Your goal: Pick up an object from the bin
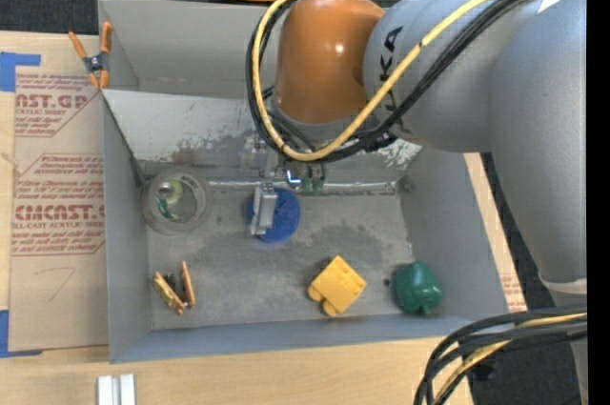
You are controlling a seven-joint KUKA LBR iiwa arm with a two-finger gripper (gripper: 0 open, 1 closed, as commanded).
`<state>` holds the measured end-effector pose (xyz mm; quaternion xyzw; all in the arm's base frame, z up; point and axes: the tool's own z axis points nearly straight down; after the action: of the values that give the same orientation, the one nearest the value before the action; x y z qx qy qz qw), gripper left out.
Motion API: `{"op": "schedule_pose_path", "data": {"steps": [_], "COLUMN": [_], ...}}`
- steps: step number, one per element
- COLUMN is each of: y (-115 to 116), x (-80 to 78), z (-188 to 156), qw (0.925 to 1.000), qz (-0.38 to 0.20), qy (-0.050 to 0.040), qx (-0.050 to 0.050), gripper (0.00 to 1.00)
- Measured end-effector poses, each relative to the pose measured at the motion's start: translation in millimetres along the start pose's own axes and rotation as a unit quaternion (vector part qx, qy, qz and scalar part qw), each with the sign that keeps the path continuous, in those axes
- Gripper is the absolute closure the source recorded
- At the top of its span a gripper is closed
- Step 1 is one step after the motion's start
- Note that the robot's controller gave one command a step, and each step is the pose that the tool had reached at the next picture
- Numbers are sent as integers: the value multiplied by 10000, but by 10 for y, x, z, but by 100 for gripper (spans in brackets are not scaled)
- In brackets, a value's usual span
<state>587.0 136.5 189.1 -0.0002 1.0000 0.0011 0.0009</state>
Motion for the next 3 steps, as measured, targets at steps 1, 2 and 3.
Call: {"op": "schedule_pose_path", "data": {"steps": [1,2,3], "y": [0,-110,204], "x": [0,25,120], "z": [0,49,414], "qw": [10000,9997,9999], "qz": [0,-240,-115], "qy": [0,-22,-19], "qx": [0,-9,-12], "gripper": [0,0,0]}}
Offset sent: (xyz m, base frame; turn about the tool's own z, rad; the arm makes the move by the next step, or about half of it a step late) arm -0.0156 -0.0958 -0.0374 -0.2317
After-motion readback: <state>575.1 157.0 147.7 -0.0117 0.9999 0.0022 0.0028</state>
